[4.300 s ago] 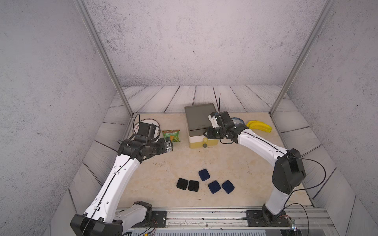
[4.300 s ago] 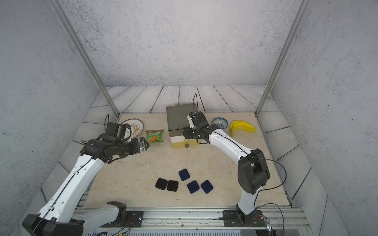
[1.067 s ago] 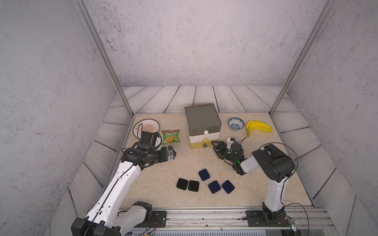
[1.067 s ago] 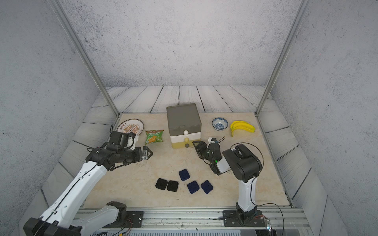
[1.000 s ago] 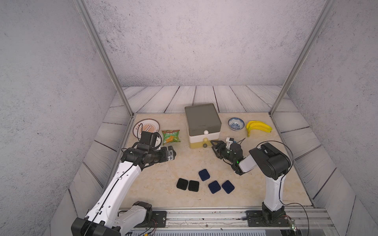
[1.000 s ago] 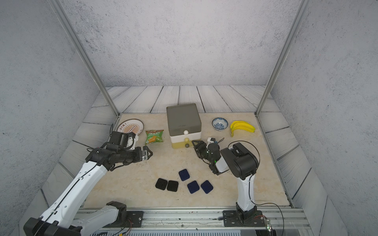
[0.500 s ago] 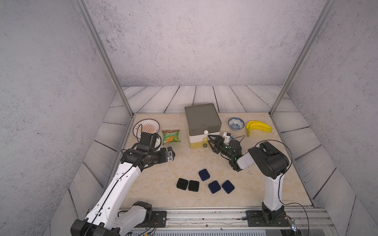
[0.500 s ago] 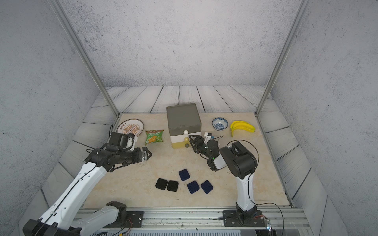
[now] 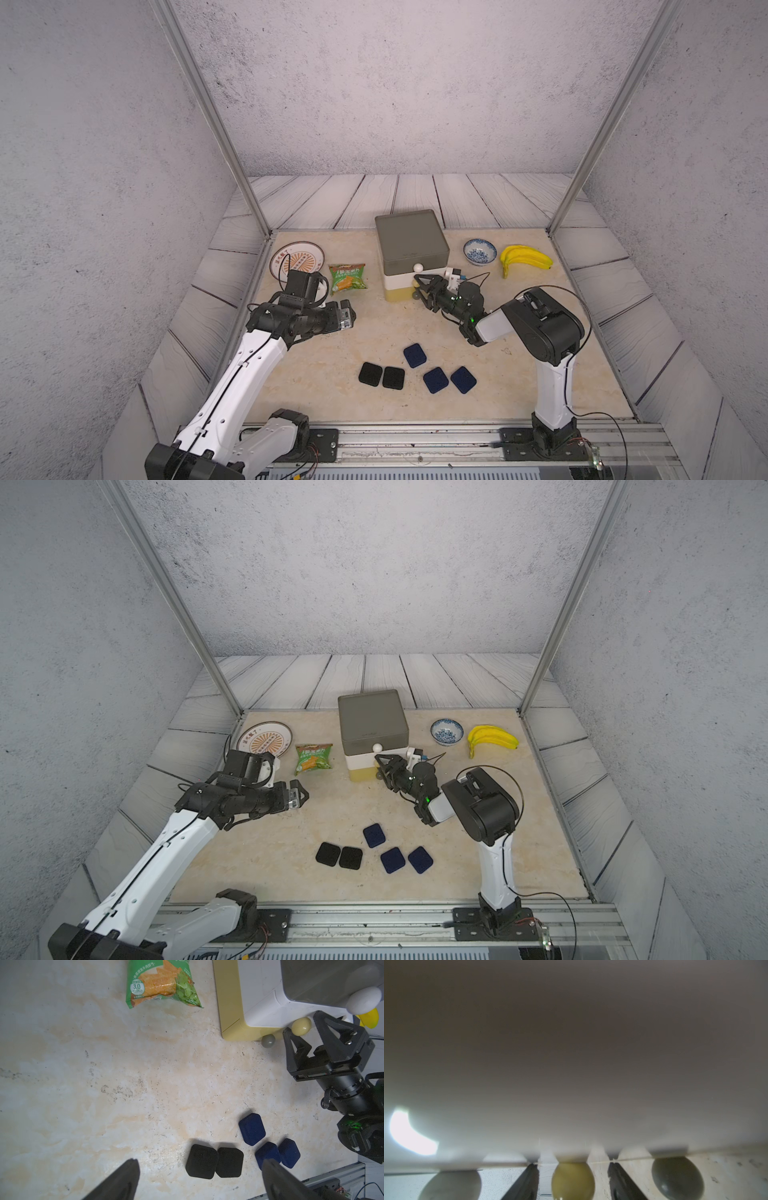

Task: Place the brooch boxes into the drawer by color
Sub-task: Open the drawer in the storage box.

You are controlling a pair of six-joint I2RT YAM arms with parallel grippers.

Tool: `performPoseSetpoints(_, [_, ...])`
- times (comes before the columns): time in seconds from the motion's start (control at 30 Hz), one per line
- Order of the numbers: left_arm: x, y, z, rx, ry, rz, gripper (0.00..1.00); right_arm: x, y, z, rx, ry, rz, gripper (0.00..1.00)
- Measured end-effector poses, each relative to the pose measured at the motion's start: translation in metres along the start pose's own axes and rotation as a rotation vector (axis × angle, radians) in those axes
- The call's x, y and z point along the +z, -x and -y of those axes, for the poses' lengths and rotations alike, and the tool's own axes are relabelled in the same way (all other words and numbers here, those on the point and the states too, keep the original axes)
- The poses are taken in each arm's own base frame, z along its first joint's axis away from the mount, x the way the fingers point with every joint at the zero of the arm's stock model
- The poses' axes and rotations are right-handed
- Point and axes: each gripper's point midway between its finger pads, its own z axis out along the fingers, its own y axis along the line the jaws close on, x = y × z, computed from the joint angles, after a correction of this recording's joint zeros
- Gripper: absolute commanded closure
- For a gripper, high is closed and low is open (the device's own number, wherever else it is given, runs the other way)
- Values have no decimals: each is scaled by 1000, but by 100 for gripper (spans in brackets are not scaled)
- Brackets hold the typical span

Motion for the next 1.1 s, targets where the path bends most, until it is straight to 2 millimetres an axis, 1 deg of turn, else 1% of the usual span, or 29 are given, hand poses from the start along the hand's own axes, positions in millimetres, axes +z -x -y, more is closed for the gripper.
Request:
performPoseSetpoints(0.03, [1,-1,-1,-1,2,-4,2,1,0,-1,-2,2,0,59])
performPoseSetpoints(0.1, [2,-3,-2,-2,7,-8,2,5,0,-6,-6,11,4,65])
performPoseSetpoints(0.17, [2,-2,-2,-1,7,-8,2,7,0,-9,-9,17,6,70])
performPoseSetpoints(0.27, [2,-3,-2,-1,7,-8,2,8,0,-9,-12,13,6,77])
performPoseSetpoints(0.47, [2,-3,-2,2,7,-8,2,8,-1,-8,-12,10,5,77])
performPoseSetpoints(0.57, [1,-3,-2,2,6,-5,2,5,-5,-2,-18,-5,2,77])
performPoseSetpoints(0.63, [2,-5,-3,-1,6,-5,2,0,-8,4,-24,-21,7,77])
performPoseSetpoints(0.93, [5,-17,-8,-21,1,-12,2,-26,-32,5,-49,-40,17,77])
performPoseSetpoints(1.1, [2,-20,-8,-23,-8,-4,2,-37,-43,7,-57,-40,25,77])
